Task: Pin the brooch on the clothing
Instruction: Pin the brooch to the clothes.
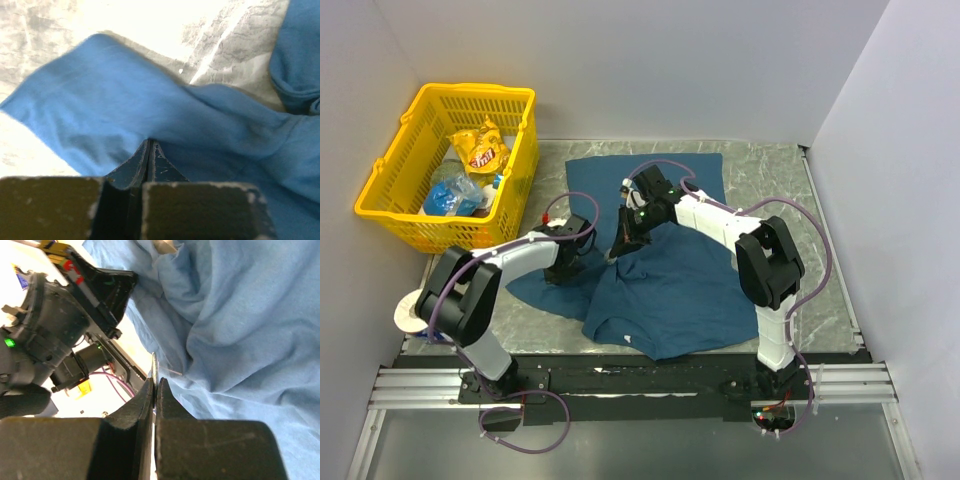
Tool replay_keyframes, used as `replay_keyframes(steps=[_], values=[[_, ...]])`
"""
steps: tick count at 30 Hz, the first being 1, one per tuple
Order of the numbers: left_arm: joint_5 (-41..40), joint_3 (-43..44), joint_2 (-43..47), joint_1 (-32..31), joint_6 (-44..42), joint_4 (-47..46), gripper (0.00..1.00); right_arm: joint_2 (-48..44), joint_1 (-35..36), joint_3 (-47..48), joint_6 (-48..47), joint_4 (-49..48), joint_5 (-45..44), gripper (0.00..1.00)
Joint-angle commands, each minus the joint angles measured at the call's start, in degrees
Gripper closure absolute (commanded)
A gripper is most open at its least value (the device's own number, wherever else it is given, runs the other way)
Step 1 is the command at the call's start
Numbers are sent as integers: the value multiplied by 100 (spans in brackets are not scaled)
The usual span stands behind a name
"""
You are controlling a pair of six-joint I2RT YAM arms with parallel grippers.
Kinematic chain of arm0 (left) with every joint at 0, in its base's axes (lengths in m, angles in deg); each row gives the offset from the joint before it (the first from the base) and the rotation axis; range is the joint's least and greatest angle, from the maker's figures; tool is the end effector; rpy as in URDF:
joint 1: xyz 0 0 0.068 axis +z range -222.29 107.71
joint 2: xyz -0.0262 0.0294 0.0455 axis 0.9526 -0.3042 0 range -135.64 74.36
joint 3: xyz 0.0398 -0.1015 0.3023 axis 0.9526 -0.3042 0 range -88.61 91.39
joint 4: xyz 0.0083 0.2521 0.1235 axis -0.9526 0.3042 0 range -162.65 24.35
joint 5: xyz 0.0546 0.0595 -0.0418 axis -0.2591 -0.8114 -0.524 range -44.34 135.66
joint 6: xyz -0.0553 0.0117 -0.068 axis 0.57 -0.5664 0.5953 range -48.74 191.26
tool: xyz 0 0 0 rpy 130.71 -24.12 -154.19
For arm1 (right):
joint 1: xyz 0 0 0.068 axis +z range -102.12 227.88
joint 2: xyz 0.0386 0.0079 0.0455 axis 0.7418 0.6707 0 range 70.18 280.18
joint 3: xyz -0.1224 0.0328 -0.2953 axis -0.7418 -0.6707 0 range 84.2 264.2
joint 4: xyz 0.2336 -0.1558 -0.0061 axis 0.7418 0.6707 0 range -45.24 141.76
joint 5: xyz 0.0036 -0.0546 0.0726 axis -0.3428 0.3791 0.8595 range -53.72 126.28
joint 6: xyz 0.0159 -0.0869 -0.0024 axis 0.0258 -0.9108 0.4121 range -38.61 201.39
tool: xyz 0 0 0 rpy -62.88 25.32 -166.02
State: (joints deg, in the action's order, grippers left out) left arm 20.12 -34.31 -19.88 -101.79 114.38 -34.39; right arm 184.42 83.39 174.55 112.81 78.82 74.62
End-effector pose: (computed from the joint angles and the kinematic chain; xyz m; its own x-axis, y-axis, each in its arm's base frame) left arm 0.2910 -0.1257 0.1601 -0.8731 -0.2145 -0.4377 -0.3140 0.9344 0.1684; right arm 0.3690 0.3231 0.2321 -0.9660 -0.1869 -0.1788 -0.2577 0.6382 0.7254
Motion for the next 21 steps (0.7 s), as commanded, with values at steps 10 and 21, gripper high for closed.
replay_keyframes(steps=[10, 21], values=[[751, -306, 2031, -293, -883, -1705, 56, -33, -17, 387, -180, 311, -152, 100], [2509, -1325, 2085, -478, -1279, -3385, 57, 143, -18, 405, -198, 329, -187, 100]])
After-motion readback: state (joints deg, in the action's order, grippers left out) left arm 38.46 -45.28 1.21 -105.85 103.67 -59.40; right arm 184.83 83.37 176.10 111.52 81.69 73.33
